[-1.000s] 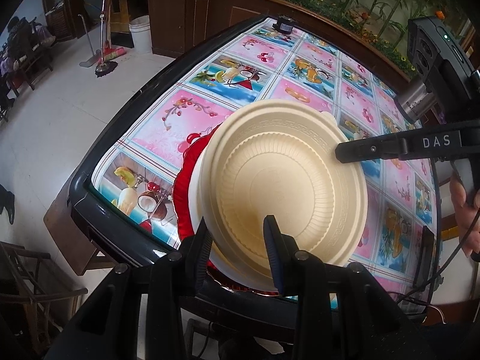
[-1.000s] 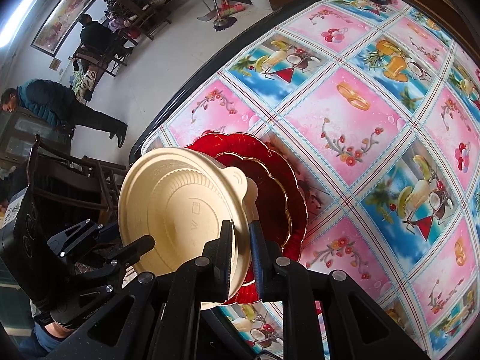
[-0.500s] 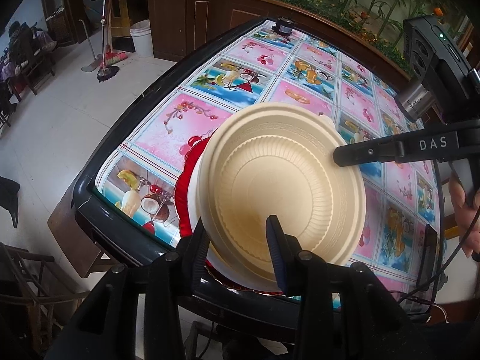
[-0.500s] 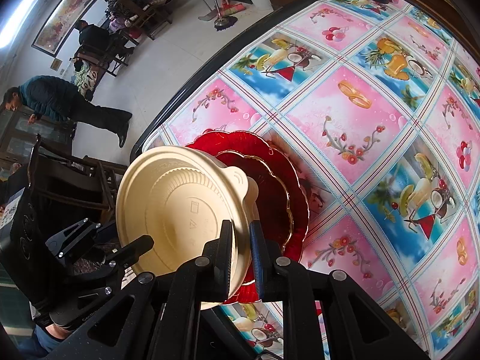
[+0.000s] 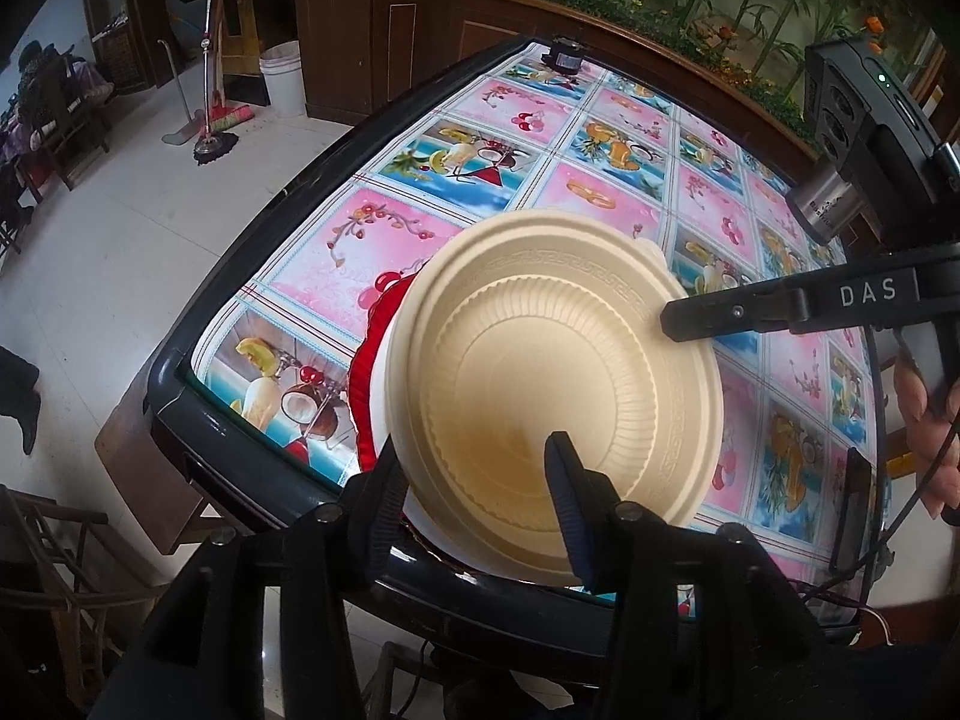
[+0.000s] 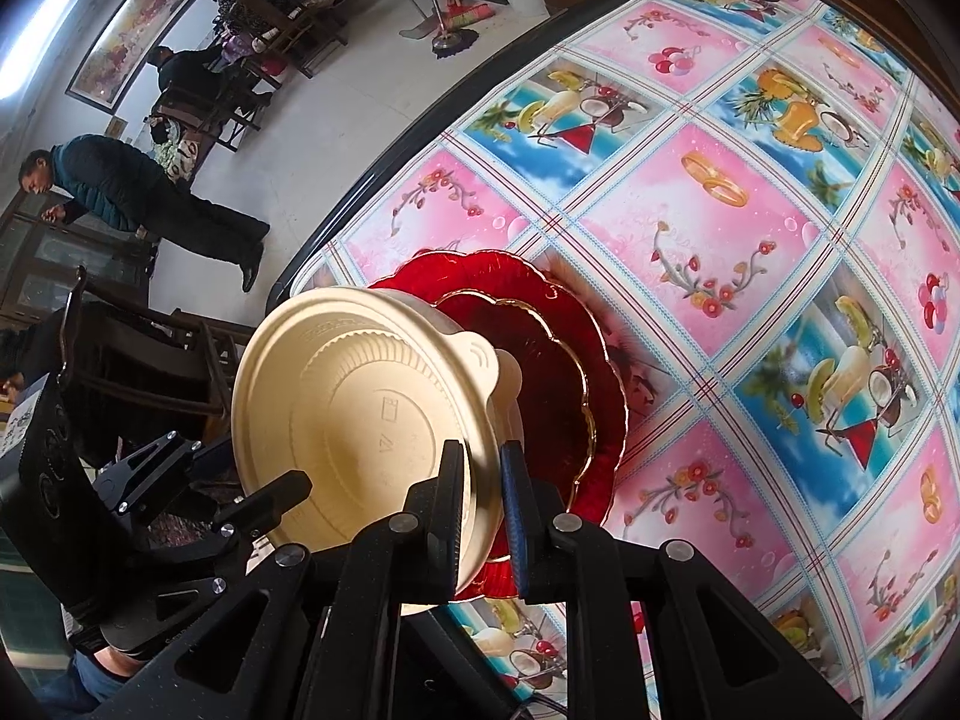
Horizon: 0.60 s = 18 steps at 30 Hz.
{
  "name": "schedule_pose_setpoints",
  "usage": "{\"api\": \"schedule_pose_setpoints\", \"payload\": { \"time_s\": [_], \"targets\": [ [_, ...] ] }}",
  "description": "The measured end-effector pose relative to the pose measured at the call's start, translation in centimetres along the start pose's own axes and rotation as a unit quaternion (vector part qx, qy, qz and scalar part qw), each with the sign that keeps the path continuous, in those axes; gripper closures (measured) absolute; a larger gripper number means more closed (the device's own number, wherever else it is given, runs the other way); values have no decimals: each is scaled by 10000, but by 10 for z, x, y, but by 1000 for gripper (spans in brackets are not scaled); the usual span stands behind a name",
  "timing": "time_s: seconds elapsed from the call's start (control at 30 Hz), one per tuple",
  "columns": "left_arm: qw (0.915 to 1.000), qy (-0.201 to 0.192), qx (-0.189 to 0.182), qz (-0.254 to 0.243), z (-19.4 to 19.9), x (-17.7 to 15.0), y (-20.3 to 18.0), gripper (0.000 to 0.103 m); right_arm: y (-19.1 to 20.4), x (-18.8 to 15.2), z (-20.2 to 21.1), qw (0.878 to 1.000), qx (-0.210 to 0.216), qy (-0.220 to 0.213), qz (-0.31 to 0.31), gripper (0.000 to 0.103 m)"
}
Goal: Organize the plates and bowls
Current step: 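Lower the beige bowl onto the stack and open the right gripper, then grasp the plate stack rims with the left and right grippers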
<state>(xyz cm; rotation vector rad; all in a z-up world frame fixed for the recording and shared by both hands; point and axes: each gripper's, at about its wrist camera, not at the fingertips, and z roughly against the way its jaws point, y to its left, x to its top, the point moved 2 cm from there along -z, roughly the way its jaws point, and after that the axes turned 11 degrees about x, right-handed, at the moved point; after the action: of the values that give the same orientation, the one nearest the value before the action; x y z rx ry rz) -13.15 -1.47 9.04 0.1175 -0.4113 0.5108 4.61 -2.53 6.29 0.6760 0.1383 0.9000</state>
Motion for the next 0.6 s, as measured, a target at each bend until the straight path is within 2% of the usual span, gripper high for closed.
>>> {"api": "schedule_pose_setpoints", "payload": {
  "time_s": [0.1,0.37,0.6],
  "targets": [
    [10000,-36,-32,21,3,0,1,51,0,-1,3,10000,96,-27,-2,85],
    [9998,-134,-87,87,10,5,5,47,-1,-3,23,9990,336,-286,-19,83],
    [9988,-361,-125,320,20,11,22,46,-19,-9,40,9971,423,-580,-239,83]
  ]
}}
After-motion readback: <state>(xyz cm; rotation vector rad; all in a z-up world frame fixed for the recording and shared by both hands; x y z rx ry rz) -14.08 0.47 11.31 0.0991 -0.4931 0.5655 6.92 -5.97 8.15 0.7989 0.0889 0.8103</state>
